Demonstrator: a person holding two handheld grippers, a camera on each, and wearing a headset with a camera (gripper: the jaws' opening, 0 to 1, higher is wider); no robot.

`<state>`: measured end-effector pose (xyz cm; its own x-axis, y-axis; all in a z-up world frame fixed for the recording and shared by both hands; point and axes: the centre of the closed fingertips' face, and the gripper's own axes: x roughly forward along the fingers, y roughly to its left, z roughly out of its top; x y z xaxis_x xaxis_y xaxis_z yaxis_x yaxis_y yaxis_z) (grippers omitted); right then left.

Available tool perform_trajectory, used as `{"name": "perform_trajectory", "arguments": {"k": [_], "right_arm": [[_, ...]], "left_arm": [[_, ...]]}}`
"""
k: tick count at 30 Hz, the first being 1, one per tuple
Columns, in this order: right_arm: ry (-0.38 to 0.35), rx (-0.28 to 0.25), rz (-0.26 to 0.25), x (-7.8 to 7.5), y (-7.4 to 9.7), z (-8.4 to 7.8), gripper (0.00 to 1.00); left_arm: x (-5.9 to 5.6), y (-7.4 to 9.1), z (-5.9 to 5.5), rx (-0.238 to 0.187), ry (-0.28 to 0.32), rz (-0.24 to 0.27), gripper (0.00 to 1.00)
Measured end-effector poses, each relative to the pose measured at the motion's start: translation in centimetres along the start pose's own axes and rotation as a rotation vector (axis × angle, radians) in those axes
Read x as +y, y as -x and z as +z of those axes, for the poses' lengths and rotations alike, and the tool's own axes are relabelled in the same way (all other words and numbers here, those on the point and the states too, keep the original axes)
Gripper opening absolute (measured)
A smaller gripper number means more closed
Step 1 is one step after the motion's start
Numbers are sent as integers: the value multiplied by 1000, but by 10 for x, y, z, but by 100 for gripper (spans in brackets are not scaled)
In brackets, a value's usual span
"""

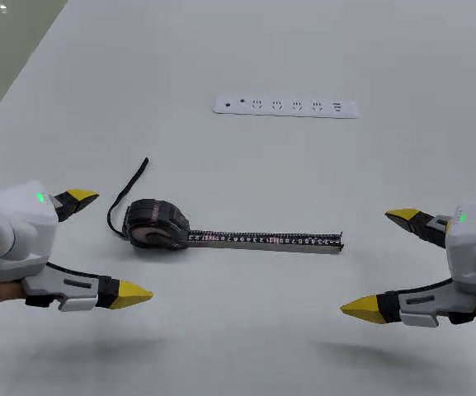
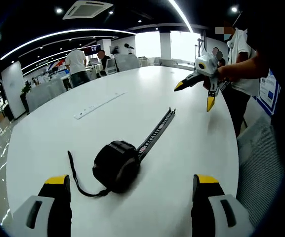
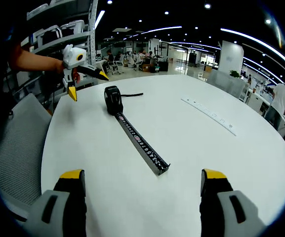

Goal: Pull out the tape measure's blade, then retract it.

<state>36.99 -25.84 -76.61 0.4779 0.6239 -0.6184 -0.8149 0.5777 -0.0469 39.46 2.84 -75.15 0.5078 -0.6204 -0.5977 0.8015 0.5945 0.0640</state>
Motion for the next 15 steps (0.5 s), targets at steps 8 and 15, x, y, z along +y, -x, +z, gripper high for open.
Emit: {"name": "perform_trajectory", "arguments": {"k": [8,15], "right_arm": [[-55,-29,-70,6,6,4,97],[-77,-40,-92,12,7,4,97]], "left_arm": [[-20,9,-4,-43,86,70,100],[-26,12,-2,-65,120,102,100]]}}
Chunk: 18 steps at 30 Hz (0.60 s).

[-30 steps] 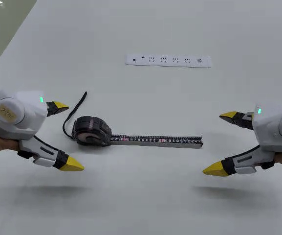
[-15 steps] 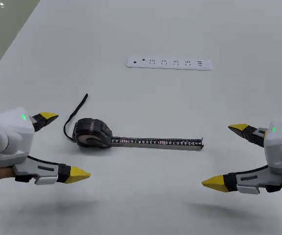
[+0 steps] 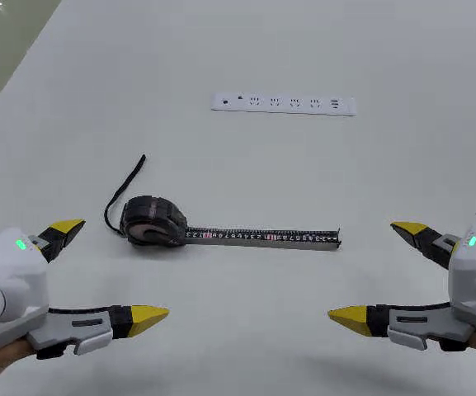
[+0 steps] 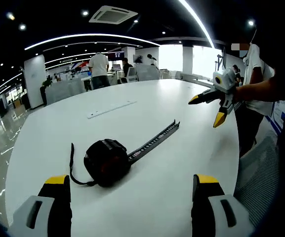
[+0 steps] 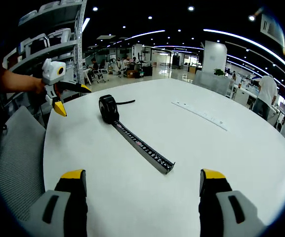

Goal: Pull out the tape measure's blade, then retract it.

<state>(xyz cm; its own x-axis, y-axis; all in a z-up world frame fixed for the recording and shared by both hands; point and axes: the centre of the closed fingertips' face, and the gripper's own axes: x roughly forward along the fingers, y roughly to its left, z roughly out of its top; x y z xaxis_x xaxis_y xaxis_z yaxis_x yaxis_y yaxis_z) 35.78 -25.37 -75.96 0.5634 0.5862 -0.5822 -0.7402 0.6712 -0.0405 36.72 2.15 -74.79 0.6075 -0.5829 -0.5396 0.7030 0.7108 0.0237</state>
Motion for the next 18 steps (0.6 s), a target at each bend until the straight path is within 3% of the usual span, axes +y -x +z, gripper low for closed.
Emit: {"name": "perform_trajectory", "arguments": {"k": [6,11,18], "right_arm": [[-58,-31,-81,12,3,4,96],[-90,-41,-108,18,1,7,95],[-125,-61,-127,23,-1,11,95]], "left_arm": [[-14,1,5,-36,39,66,100],[-20,-1,6,-38,54,110,100],[-22,-2,10,-63,91,126,99]]}}
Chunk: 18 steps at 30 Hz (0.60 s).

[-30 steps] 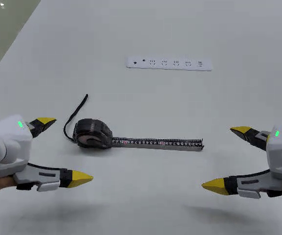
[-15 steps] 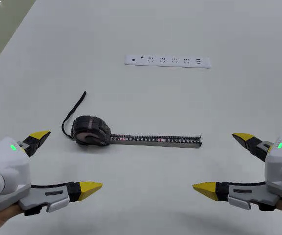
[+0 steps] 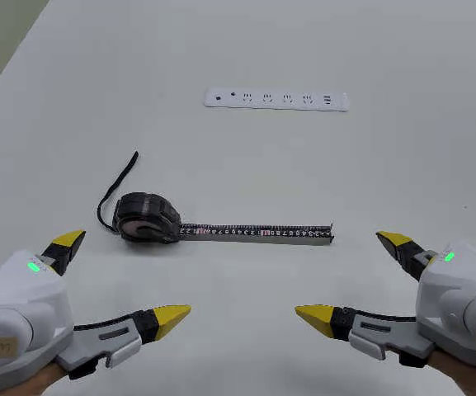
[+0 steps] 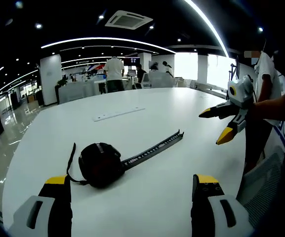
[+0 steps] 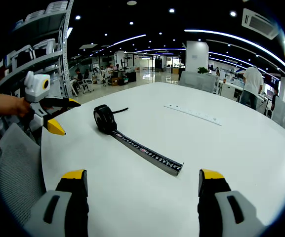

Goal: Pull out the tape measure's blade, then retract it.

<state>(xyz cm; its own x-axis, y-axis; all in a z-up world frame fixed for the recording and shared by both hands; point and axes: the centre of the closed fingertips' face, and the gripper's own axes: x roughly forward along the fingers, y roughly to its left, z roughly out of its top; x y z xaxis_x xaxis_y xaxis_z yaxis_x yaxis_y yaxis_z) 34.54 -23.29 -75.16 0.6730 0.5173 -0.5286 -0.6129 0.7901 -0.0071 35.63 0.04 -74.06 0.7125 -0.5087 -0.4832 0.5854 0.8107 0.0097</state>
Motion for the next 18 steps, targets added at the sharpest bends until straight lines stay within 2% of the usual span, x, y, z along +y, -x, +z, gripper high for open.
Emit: {"name": "perform_trajectory", "arguments": {"k": [4,5,9,13,18], "right_arm": [[-3,0,-3,1,0,0,94],[-36,-1,-16,11,-2,0,94],[-49,-8,-23,15,-4,4,94],[-50,-11,-21,22,-7,8,94],[-59,-16,-26,24,-7,10,94]], "left_arm": [[0,0,0,-1,2,3,98],[3,1,7,-28,60,56,98],[2,2,9,-27,61,72,98],[1,4,8,-29,89,81,99],[1,6,5,-16,81,104,99]]}}
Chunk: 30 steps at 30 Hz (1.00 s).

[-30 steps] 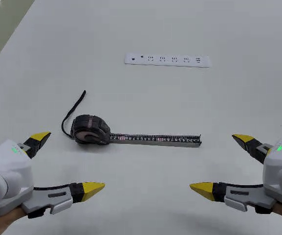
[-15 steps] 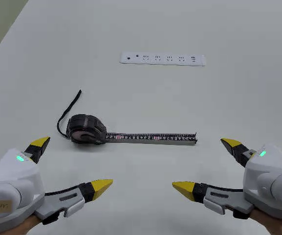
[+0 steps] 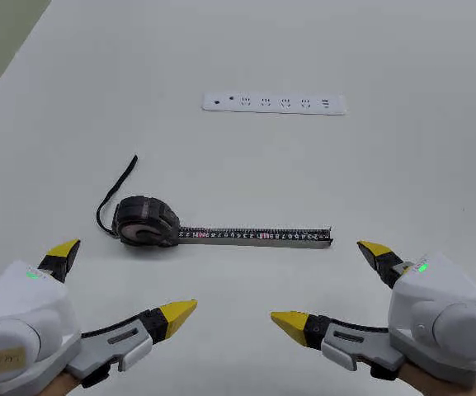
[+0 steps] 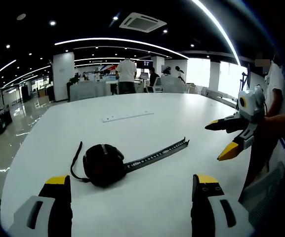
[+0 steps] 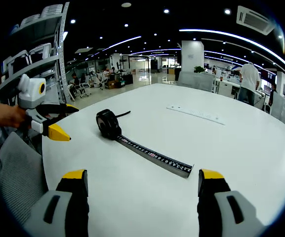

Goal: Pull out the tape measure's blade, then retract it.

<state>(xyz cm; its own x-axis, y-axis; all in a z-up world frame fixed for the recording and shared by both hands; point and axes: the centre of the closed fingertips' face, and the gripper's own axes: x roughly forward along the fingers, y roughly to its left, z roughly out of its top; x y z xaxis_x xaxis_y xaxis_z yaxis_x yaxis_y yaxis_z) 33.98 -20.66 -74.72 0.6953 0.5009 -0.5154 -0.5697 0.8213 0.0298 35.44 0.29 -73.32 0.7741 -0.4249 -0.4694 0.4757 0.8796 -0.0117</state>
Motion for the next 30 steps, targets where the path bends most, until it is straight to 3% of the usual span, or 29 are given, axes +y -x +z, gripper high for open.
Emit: {"name": "perform_trajectory", "arguments": {"k": [10,24,30], "right_arm": [[-16,13,-8,2,1,-4,93],[-25,26,-16,-2,3,-9,93],[-28,29,-16,-2,3,-11,93]], "left_arm": [[0,-1,-2,24,20,52,99],[1,-4,-4,20,42,112,99],[-2,-6,-2,6,62,110,99]]}}
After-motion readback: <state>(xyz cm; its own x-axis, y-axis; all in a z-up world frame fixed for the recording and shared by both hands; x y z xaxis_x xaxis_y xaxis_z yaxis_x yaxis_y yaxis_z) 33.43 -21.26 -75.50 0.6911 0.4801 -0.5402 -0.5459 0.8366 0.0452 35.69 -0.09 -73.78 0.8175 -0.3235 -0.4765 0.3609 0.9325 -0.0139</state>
